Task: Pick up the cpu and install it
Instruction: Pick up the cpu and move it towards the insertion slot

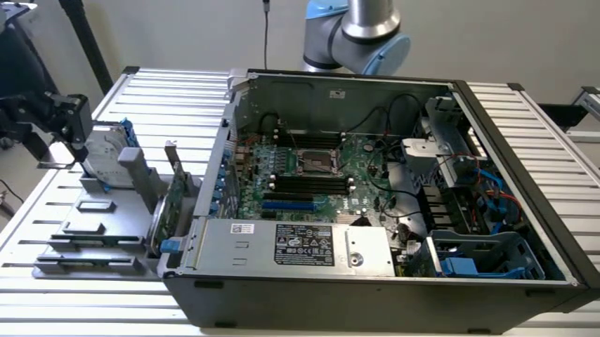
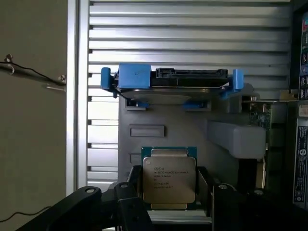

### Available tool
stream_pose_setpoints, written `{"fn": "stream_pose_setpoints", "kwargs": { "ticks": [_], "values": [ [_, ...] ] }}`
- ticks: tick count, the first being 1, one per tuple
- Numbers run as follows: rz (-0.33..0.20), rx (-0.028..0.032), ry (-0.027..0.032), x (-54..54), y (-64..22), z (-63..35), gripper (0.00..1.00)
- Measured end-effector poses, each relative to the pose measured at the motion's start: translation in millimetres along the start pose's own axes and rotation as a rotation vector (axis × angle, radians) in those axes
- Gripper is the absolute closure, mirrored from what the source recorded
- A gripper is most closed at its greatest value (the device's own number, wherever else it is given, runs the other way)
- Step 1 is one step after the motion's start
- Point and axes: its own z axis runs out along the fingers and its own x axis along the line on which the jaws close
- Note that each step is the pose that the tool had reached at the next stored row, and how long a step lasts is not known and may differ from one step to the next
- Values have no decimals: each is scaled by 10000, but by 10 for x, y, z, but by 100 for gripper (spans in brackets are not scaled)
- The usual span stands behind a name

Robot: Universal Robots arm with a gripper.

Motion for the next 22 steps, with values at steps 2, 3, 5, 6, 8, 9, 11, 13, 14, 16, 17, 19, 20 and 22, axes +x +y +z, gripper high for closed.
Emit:
{"fn": "stream_pose_setpoints", "kwargs": {
  "ticks": [2, 3, 5, 6, 8, 9, 11, 13, 14, 16, 17, 19, 20, 22],
  "values": [
    [-25, 1, 3, -39, 6, -91, 45],
    [-35, 0, 4, -60, 9, -135, 45],
    [-49, 0, 7, -107, 15, -224, 45],
    [-54, -1, 7, -135, 18, -251, 45],
    [-60, 0, 9, -188, 23, -284, 45],
    [-61, 0, 9, -218, 26, -294, 45],
    [-61, 0, 9, -282, 33, -303, 45],
    [-61, 0, 9, -350, 41, -306, 45],
    [-60, 0, 9, -385, 46, -307, 45],
    [-61, 0, 9, -465, 58, -308, 45],
    [-61, 0, 9, -504, 64, -308, 45],
    [-62, 0, 9, -582, 76, -309, 45],
    [-61, 0, 8, -621, 82, -309, 45],
    [-61, 0, 8, -703, 95, -310, 45]
  ]
}}
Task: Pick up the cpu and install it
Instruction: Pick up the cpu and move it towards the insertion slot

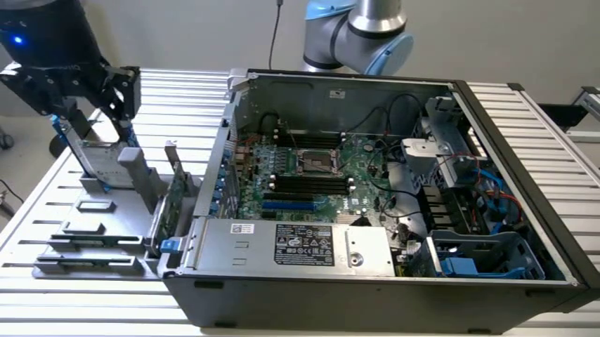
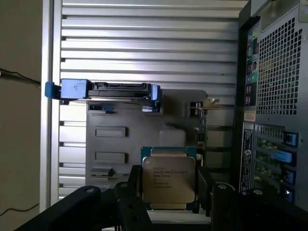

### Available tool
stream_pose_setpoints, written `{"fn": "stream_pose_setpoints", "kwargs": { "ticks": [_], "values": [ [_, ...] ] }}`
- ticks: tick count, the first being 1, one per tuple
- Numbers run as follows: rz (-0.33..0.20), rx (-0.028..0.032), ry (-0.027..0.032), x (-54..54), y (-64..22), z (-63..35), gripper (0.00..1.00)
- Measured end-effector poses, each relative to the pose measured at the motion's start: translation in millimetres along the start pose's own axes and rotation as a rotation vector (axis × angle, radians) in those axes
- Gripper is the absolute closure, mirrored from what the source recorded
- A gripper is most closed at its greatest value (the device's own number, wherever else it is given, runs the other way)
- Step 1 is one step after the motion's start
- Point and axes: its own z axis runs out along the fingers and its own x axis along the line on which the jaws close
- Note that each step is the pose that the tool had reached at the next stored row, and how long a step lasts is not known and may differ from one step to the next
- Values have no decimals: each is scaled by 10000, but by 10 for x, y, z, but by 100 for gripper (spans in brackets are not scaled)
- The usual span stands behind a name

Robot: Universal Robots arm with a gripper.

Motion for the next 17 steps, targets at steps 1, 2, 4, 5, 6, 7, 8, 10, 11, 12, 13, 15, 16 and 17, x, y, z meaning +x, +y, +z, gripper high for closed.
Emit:
{"fn": "stream_pose_setpoints", "kwargs": {
  "ticks": [1, 2, 4, 5, 6, 7, 8, 10, 11, 12, 13, 15, 16, 17],
  "values": [
    [0, -1, 0, -40, 6, 0, 45],
    [0, 0, 0, -80, 12, -1, 45],
    [-1, 0, 0, -163, 24, -3, 45],
    [-1, 0, 0, -204, 29, -3, 45],
    [-1, 0, 0, -248, 36, -4, 45],
    [-1, 0, 0, -292, 42, -4, 45],
    [0, 0, 0, -336, 49, -5, 45],
    [-1, 0, 0, -421, 61, -6, 45],
    [-1, 0, 0, -463, 67, -7, 45],
    [-1, -1, 0, -507, 73, -7, 45],
    [-1, 0, 1, -550, 79, -8, 45],
    [0, 0, 0, -635, 91, -11, 45],
    [0, 0, 1, -677, 96, -12, 45],
    [-1, -1, 1, -720, 101, -15, 45]
  ]
}}
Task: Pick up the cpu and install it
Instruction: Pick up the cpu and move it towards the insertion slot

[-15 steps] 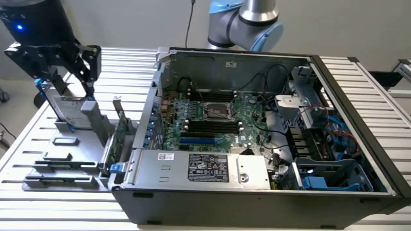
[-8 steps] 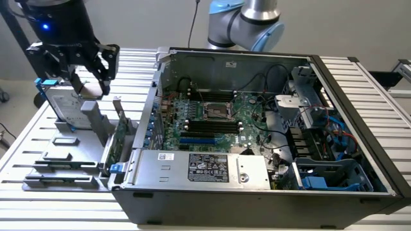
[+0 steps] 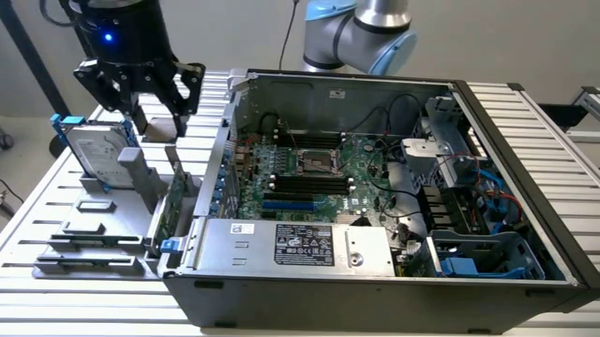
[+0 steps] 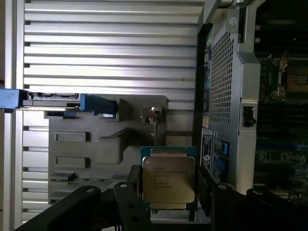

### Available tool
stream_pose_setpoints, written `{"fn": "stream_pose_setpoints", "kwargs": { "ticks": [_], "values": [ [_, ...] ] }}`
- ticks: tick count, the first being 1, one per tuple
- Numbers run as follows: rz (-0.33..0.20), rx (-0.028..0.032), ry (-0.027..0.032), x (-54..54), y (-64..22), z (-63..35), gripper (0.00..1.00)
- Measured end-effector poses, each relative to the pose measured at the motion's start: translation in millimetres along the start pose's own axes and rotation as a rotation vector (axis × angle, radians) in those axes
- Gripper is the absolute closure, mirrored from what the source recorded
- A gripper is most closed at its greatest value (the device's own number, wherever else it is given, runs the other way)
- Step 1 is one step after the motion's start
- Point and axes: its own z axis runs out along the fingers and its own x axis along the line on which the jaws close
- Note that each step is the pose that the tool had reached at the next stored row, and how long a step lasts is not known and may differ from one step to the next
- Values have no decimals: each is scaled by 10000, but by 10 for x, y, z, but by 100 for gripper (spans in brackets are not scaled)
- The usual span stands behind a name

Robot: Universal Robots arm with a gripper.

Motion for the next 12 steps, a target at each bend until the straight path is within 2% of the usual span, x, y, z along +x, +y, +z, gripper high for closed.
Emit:
{"fn": "stream_pose_setpoints", "kwargs": {
  "ticks": [12],
  "values": [
    [-1, -28, -1, -494, 53, -75, 45]
  ]
}}
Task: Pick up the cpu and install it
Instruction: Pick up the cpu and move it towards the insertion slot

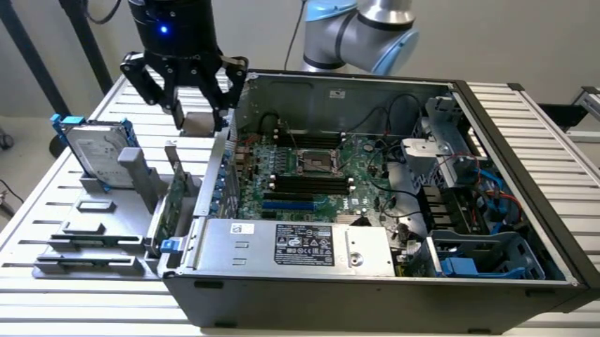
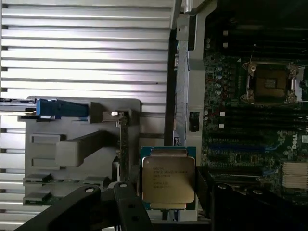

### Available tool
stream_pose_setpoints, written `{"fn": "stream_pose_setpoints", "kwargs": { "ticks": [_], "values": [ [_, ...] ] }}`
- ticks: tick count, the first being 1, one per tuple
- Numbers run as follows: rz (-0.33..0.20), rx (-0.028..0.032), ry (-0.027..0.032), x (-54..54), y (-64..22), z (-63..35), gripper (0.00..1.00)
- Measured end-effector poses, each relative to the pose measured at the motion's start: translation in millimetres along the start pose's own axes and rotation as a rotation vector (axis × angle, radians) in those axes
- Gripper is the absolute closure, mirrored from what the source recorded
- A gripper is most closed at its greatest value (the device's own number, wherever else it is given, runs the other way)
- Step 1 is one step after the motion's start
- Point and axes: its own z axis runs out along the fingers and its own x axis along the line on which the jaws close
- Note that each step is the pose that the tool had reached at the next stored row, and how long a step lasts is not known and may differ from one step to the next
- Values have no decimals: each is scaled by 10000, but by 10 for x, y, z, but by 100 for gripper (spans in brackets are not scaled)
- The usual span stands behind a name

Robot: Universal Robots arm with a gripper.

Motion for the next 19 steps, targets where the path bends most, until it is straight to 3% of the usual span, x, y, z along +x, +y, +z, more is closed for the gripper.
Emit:
{"fn": "stream_pose_setpoints", "kwargs": {
  "ticks": [8, 19],
  "values": [
    [0, -7, 1, -284, 77, -31, 45],
    [0, -7, 1, -547, 401, -9, 45]
  ]
}}
